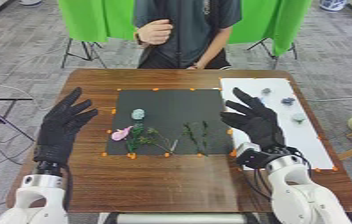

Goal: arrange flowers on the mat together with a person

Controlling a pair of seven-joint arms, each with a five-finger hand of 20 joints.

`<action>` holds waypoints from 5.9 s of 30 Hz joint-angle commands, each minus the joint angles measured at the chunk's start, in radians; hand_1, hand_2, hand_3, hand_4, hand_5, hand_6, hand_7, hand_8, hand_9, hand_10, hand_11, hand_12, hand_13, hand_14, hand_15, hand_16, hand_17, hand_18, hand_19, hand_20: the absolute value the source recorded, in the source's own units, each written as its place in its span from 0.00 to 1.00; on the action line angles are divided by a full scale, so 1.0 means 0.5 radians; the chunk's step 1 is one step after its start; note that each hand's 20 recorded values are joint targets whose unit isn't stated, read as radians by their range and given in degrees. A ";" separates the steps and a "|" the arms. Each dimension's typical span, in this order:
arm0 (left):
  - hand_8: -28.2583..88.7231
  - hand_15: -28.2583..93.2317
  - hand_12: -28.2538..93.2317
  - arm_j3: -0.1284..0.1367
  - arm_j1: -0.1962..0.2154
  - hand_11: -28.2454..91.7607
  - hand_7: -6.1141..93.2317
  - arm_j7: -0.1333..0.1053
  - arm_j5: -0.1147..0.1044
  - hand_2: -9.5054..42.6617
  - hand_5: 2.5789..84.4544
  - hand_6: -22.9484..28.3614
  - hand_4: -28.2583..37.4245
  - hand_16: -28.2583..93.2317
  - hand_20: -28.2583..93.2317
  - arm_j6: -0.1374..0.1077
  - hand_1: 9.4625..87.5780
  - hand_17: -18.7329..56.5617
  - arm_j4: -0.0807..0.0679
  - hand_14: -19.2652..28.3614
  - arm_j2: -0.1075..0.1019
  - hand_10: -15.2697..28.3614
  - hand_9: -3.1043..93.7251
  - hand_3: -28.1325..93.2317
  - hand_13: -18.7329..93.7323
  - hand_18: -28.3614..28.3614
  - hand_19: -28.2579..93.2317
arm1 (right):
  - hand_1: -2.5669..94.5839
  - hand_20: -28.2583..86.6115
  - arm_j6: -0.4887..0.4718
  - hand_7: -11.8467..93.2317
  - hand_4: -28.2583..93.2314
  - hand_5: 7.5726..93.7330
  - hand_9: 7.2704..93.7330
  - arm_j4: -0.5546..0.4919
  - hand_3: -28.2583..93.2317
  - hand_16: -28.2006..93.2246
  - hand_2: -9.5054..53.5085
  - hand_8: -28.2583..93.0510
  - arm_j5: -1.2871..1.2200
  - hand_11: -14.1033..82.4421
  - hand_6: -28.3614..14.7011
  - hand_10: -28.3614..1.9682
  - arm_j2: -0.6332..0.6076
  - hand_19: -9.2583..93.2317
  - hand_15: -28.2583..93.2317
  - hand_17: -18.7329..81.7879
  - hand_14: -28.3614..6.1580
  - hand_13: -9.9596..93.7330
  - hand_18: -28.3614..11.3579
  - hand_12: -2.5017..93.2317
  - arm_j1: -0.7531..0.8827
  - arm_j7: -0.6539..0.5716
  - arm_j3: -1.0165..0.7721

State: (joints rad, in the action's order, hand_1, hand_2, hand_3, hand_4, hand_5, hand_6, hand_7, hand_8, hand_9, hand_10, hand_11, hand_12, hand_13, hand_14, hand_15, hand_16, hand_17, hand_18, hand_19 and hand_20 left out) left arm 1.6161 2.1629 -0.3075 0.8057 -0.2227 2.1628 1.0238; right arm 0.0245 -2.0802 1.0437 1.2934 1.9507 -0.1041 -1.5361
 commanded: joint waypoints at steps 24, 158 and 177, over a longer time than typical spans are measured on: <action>0.17 0.61 0.31 -0.011 -0.024 0.41 0.15 -0.049 -0.052 0.28 0.43 0.55 0.00 0.18 0.38 -0.061 0.18 0.15 0.012 0.97 -0.048 0.75 0.41 0.87 0.42 0.96 0.66 | 0.36 0.42 0.482 0.29 0.04 0.52 0.63 0.381 0.86 0.33 0.08 0.13 2.014 0.59 0.69 0.41 -0.987 0.81 0.78 0.42 0.42 0.68 0.10 0.22 -0.578 -1.342 0.156; 0.17 0.64 0.31 -0.015 -0.005 0.41 0.16 -0.141 -0.179 0.28 0.43 0.56 0.00 0.17 0.43 -0.152 0.18 0.16 -0.024 0.98 -0.098 0.77 0.42 0.88 0.42 0.96 0.68 | 0.41 0.44 -0.030 0.31 0.00 0.61 0.62 0.785 0.87 0.36 0.00 0.11 2.934 0.54 0.79 0.56 -0.248 0.65 0.71 0.28 0.55 0.63 0.25 0.22 -1.833 -0.408 2.112; 0.17 0.63 0.31 -0.036 0.082 0.41 0.15 -0.256 -0.213 0.28 0.43 0.55 0.00 0.16 0.42 -0.237 0.17 0.16 -0.011 0.97 -0.172 0.76 0.42 0.87 0.42 0.96 0.66 | 0.34 0.44 0.038 0.27 0.01 0.56 0.58 0.067 0.87 0.33 0.03 0.12 1.094 0.39 0.70 0.50 -0.371 0.68 0.62 0.30 0.40 0.58 0.23 0.18 -1.002 -0.575 0.723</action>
State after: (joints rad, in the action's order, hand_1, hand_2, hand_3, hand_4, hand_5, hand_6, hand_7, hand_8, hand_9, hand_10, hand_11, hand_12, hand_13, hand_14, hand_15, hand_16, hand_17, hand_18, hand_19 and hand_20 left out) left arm 1.6090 2.1825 -0.4167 0.7085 -0.3124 2.1552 0.9529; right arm -0.0066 -1.9919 1.9150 1.1229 1.2589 -0.4004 -0.9105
